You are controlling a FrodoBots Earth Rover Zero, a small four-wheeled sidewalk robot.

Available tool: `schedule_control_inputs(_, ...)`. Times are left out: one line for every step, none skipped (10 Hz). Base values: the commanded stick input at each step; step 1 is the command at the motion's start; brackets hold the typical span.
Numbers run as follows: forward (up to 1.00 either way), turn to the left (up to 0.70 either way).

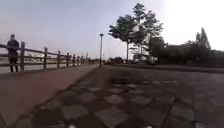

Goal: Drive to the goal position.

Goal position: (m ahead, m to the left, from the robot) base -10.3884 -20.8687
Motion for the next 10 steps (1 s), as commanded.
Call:
schedule_control_inputs(0.00, -1.00)
schedule_control_inputs(0.00, -1.00)
schedule_control_inputs(0.00, -1.00)
schedule_control_inputs(0.00, -1.00)
schedule_control_inputs(0.00, -1.00)
schedule_control_inputs(0.00, -1.00)
schedule_control_inputs(0.00, -1.00)
schedule_control_inputs(0.00, -1.00)
schedule_control_inputs(0.00, -1.00)
schedule_control_inputs(0.00, -1.00)
